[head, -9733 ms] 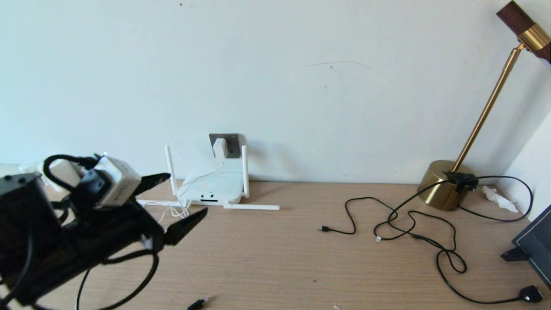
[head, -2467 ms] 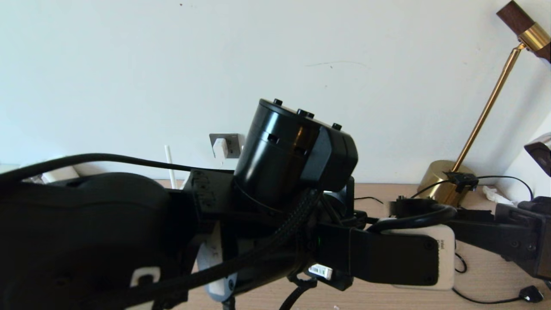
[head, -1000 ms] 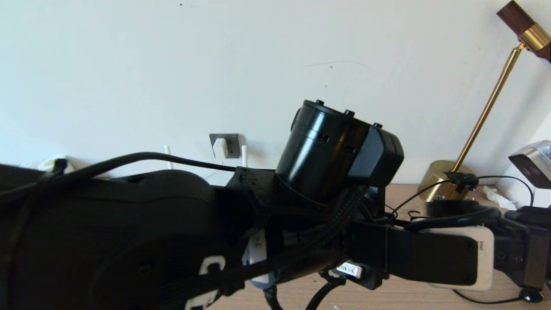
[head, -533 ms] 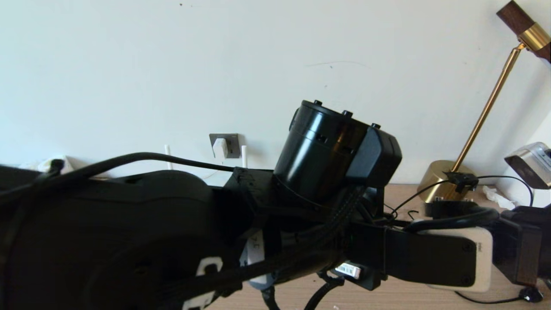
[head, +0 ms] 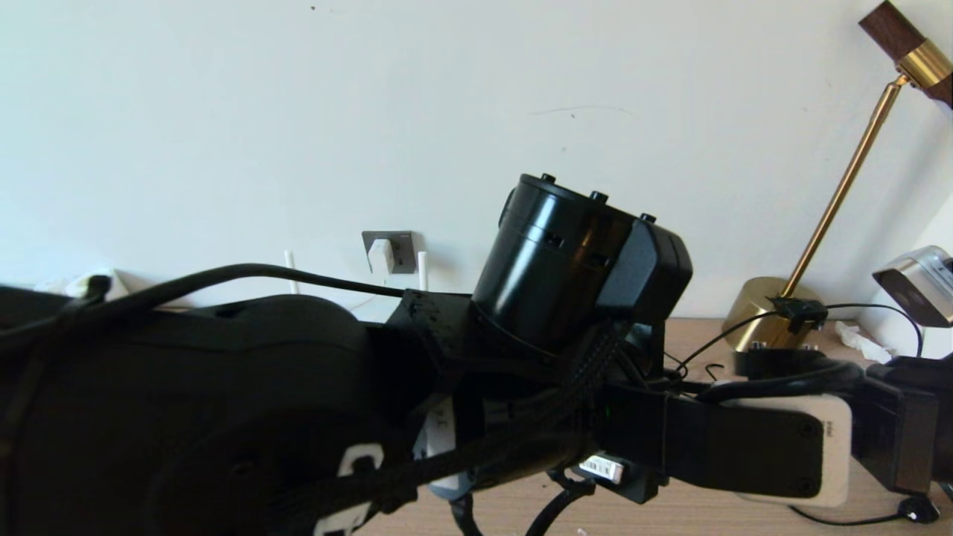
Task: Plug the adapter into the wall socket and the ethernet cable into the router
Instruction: Hand it to the other hand
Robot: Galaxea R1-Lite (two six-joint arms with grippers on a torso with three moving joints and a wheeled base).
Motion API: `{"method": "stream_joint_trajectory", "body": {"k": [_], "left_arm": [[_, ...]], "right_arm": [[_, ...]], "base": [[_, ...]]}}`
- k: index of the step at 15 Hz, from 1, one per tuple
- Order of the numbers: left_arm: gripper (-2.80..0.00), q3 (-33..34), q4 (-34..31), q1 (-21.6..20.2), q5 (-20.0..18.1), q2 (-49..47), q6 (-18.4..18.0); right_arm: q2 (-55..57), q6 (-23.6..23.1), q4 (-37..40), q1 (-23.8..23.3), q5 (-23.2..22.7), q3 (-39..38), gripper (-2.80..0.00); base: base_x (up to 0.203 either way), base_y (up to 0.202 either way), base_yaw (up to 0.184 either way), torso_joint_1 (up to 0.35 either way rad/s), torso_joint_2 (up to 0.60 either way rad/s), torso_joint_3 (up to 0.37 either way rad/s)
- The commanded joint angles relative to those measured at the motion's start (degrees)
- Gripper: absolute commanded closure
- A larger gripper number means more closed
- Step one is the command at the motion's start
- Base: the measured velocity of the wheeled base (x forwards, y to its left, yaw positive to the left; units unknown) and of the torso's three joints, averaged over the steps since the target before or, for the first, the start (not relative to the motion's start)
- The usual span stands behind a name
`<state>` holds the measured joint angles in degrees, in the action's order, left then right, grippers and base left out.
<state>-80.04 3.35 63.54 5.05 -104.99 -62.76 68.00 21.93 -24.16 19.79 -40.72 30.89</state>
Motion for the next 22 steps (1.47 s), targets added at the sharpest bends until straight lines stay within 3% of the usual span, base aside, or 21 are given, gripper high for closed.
{"method": "stream_joint_trajectory", "body": {"k": [1,6,8,9,12,14,16,20,22], "left_arm": [[-2.8,0.15,0.6,0.01,-0.39,0.04,-0.43],[-2.8,2.0,0.6,-0.13,0.0,2.46,-0.58],[-2.8,6.15,1.22,-1.04,-0.05,7.75,-0.62],[-2.8,8.21,2.11,-2.28,-0.25,10.7,-0.69],[-2.8,16.22,8.23,-8.84,-4.33,18.05,-1.22],[-2.8,20.64,17.4,-10.04,-7.99,18.57,-1.24],[-2.8,23.47,24.66,-10.16,-10.38,16.72,-1.23],[-2.8,25.45,36.93,-10.19,-14.1,10.4,-1.23],[-2.8,26.18,45.19,-10.23,-17.71,7.02,-1.16]], "right_arm": [[-0.06,0.13,-0.18,0.08,-0.28,-0.13,0.0],[-0.76,0.99,-0.05,-0.02,0.08,-0.7,0.0],[-3.64,4.71,0.09,-0.09,0.33,-1.73,0.0],[-4.54,9.49,0.09,-0.09,0.33,-1.81,0.0],[-4.75,31.22,-0.02,-0.13,0.13,0.21,0.0],[-2.76,44.69,-0.04,-0.09,-0.3,3.25,0.0],[-0.06,54.53,0.01,-0.14,-2.48,6.15,0.0],[4.53,65.03,0.07,-0.67,-9.6,13.3,0.0],[6.71,66.09,0.06,-0.7,-11.39,15.31,0.0]], "base": [[0.0,0.0,0.0,0.0,0.0,0.0],[0.0,0.0,0.0,0.0,0.0,0.0],[0.0,0.0,0.0,0.0,0.0,0.0],[0.0,0.0,0.0,0.0,0.0,0.0],[0.0,0.0,0.0,0.0,0.0,0.0],[0.0,0.0,0.0,0.0,0.0,0.0],[0.0,0.0,0.0,0.0,0.0,0.0],[0.0,0.0,0.0,0.0,0.0,0.0],[0.0,0.0,0.0,0.0,0.0,0.0]]}}
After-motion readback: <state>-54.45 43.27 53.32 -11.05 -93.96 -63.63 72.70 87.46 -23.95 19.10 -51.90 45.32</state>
